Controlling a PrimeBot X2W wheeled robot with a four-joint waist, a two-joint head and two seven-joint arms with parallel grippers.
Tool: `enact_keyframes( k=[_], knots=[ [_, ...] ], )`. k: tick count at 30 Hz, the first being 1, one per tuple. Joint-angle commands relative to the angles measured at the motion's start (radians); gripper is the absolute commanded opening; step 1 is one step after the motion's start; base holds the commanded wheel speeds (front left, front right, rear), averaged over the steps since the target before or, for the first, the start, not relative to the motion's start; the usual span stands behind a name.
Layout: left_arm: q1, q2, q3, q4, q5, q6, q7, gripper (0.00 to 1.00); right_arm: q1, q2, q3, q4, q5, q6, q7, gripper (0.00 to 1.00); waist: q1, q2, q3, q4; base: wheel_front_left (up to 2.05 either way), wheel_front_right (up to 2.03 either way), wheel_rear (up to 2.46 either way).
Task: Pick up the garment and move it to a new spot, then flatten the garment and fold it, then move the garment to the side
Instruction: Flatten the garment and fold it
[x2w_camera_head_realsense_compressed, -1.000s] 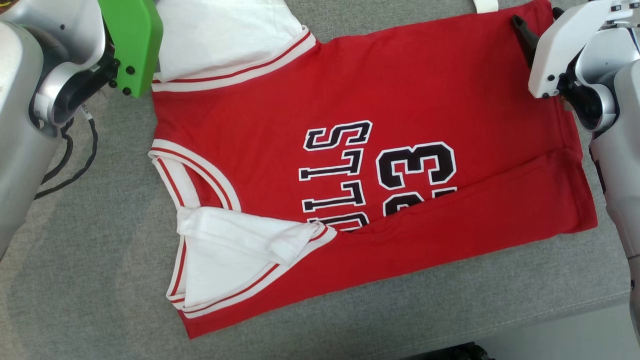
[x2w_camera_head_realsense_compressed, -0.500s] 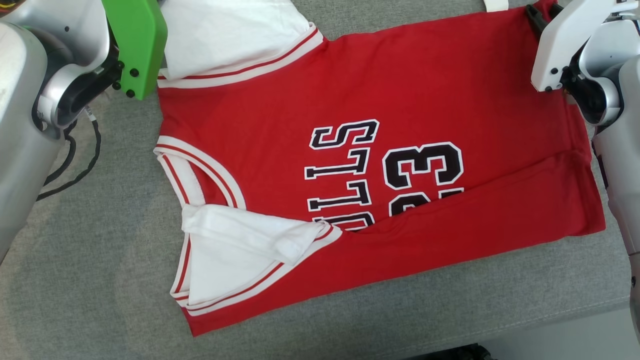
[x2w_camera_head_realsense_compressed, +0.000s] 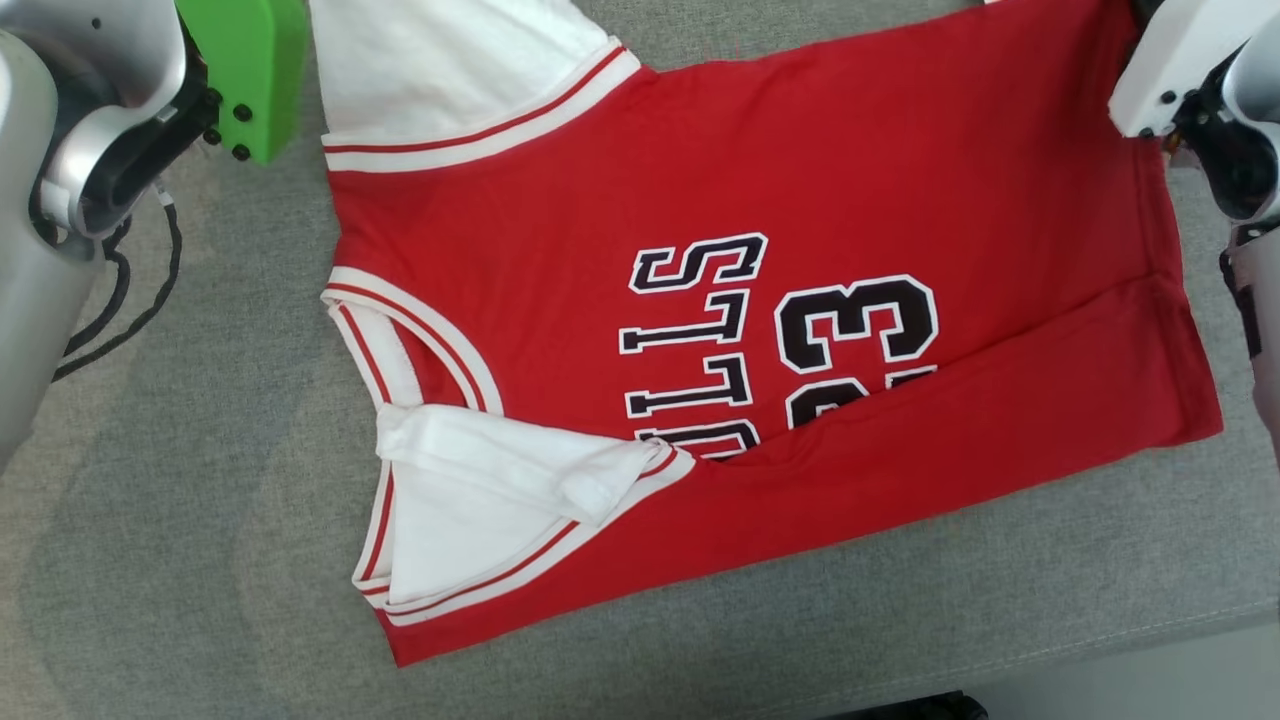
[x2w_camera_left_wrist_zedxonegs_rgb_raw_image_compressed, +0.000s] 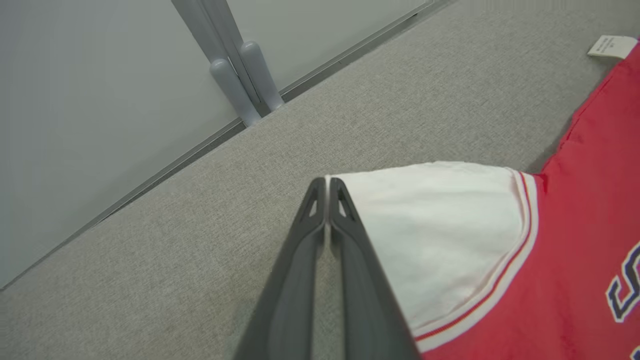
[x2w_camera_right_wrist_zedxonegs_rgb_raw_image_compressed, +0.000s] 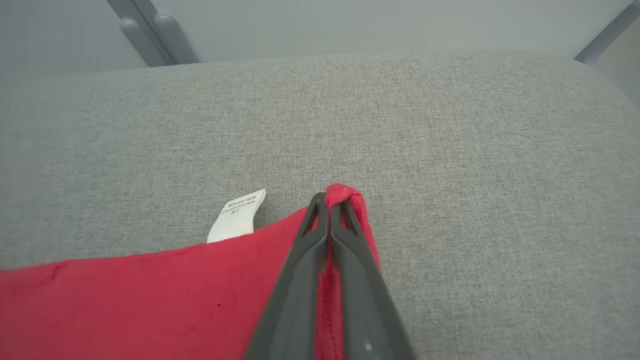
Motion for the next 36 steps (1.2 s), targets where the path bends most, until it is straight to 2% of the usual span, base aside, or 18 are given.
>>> enact_keyframes(
  k=[1, 8, 16, 25, 36],
  knots=[
    [-0.017, 0.003, 0.011, 0.000, 0.007, -0.005, -0.025, 0.00, 0.000, -0.014, -0.013, -0.013, 0.018, -0.002, -0.015, 0.00, 0.0000, 0.0000, -0.002, 0.004, 0.00, 0.00, 0.00],
    [-0.026, -0.019, 0.036, 0.012, 0.006, -0.015, -0.150, 0.00, 0.040, -0.051, -0.058, -0.067, 0.154, -0.002, -0.049, 0.00, 0.0000, 0.0000, -0.023, 0.021, 0.00, 0.00, 0.00],
    [0.098, 0.020, 0.057, -0.090, -0.063, -0.006, -0.202, 0.00, 0.163, -0.127, -0.056, -0.149, 0.291, -0.002, -0.046, 0.00, 0.0000, 0.0000, -0.061, 0.041, 0.00, 0.00, 0.00],
    [0.350, 0.100, 0.101, -0.372, -0.118, 0.086, -0.264, 0.00, 0.318, -0.219, -0.061, -0.252, 0.386, -0.002, -0.070, 0.00, 0.0000, 0.0000, -0.088, 0.081, 0.00, 0.00, 0.00],
    [0.613, 0.165, 0.132, -0.644, -0.134, 0.216, -0.340, 0.00, 0.456, -0.287, -0.071, -0.356, 0.441, -0.002, -0.092, 0.00, 0.0000, 0.0000, -0.087, 0.096, 0.00, 0.00, 0.00]
  ],
)
